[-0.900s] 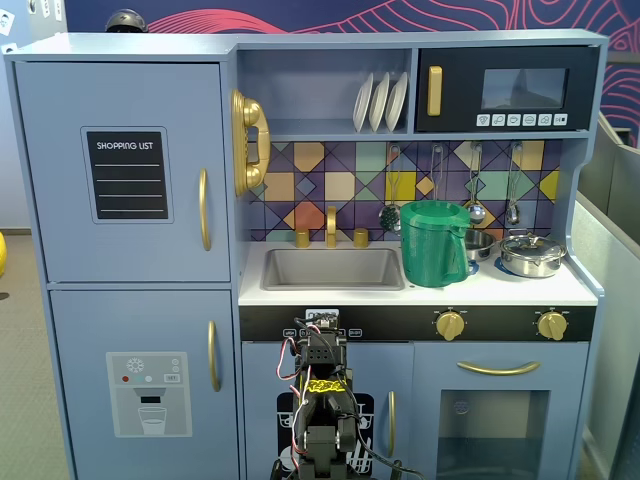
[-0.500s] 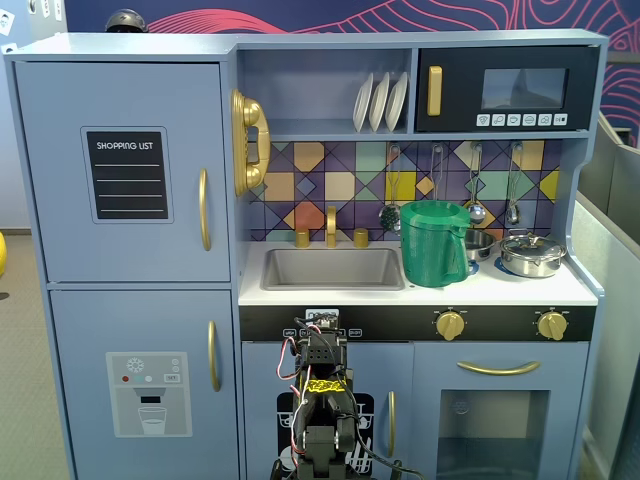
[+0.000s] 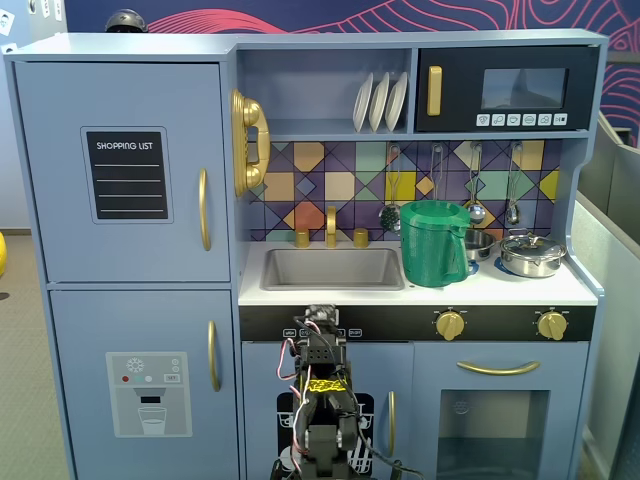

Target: Open the left cabinet door

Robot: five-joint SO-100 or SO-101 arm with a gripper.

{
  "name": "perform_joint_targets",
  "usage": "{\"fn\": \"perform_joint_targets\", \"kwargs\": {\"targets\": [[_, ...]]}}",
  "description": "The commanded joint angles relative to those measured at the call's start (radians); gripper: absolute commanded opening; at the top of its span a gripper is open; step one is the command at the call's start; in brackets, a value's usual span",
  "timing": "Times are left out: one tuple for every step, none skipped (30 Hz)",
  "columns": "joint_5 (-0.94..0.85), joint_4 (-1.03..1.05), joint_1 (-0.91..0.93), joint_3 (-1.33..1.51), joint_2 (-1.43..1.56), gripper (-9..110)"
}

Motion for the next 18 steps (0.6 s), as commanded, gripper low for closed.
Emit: {"fn": "perform_joint_targets", "kwargs": {"targets": [[-0.023, -0.143, -0.089, -0.12, 0.002, 4], [-0.04, -0.172, -0.104, -0.141, 0.002, 4], [-0.066, -0.202, -0.117, -0.16, 0.0, 4], [-0.1, -0.242, -0.126, -0.176, 0.0, 4], [-0.14, -0.293, -0.135, -0.187, 0.0, 4], [-0.181, -0.344, -0.147, -0.199, 0.0, 4], [-0.221, -0.394, -0.161, -0.212, 0.0, 4], [-0.262, -0.439, -0.181, -0.222, -0.002, 4], [-0.299, -0.476, -0.204, -0.23, -0.002, 4], [-0.327, -0.515, -0.23, -0.236, -0.002, 4], [-0.351, -0.551, -0.258, -0.242, -0.002, 4], [-0.374, -0.589, -0.287, -0.245, -0.008, 5], [-0.388, -0.63, -0.316, -0.249, -0.017, 5], [-0.402, -0.663, -0.342, -0.256, -0.029, 6], [-0.417, -0.687, -0.364, -0.268, -0.046, 6], [-0.43, -0.713, -0.383, -0.282, -0.066, 6], [-0.434, -0.744, -0.402, -0.298, -0.089, 6], [-0.442, -0.764, -0.416, -0.318, -0.112, 6]]}}
